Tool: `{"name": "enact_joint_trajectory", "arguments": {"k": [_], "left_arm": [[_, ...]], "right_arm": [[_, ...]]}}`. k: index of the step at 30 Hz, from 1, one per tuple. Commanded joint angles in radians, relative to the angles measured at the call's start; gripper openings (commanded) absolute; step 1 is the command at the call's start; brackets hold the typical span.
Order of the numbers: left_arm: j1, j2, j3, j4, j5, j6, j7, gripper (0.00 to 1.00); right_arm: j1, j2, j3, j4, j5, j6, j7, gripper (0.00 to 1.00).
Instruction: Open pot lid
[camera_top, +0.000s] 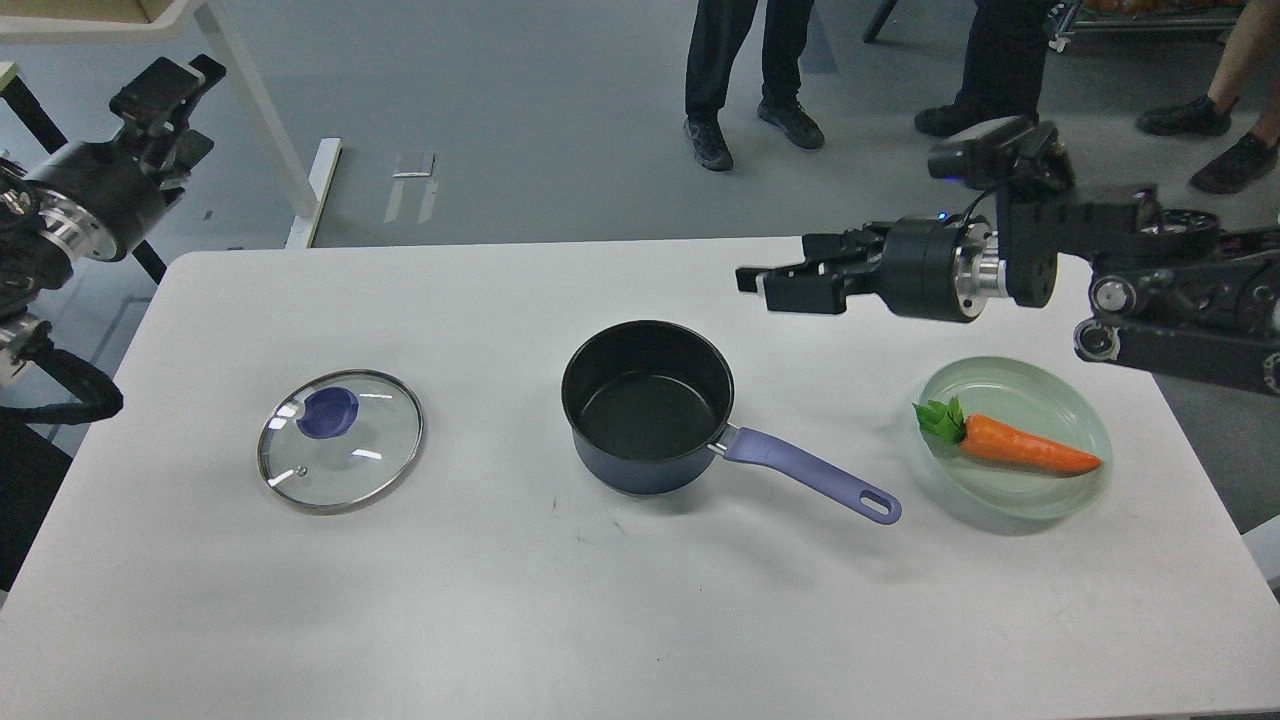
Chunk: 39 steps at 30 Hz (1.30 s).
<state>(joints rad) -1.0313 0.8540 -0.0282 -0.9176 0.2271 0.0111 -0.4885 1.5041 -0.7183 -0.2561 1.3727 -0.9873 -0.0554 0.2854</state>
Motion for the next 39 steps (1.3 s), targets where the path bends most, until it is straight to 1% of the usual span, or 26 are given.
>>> {"name": "enact_joint_trajectory", "arguments": {"k": [1,4,8,13,19,22,26,34,39], "left_arm": [[-0.001,-0.047,-0.030,0.006,-0.135,-0.037,0.000,0.99],[0.008,-0.102,-0.081,0.046,-0.241,-0.074,0.000,0.99],[0.011,-0.162,-0.096,0.107,-0.348,-0.106,0.000,0.99],[0.016,-0.246,-0.096,0.198,-0.448,-0.161,0.000,0.99],[0.020,-0.308,-0.096,0.229,-0.491,-0.177,0.000,0.99],[0.043,-0.329,-0.098,0.229,-0.520,-0.183,0.000,0.99],[0.074,-0.339,-0.107,0.229,-0.548,-0.194,0.000,0.99],[0.168,-0.345,-0.205,0.229,-0.563,-0.214,0.000,1.00],[0.207,-0.365,-0.223,0.229,-0.565,-0.240,0.000,1.00]], "right_arm": [[-0.105,-0.035,0.254,-0.067,0.061,-0.001,0.000,0.99],[-0.198,-0.023,0.438,-0.165,0.142,-0.007,0.000,1.00],[-0.286,-0.010,0.564,-0.211,0.280,-0.010,0.000,1.00],[-0.360,0.003,0.600,-0.254,0.545,-0.004,0.006,1.00],[-0.436,0.042,0.612,-0.285,0.832,-0.012,0.063,1.00],[-0.478,0.098,0.650,-0.337,0.953,-0.012,0.074,1.00],[-0.554,0.187,0.759,-0.403,1.029,-0.007,0.074,1.00],[-0.755,0.341,1.043,-0.438,1.032,0.002,0.064,1.00],[-0.826,0.431,1.150,-0.492,1.065,0.054,0.060,1.00]]}}
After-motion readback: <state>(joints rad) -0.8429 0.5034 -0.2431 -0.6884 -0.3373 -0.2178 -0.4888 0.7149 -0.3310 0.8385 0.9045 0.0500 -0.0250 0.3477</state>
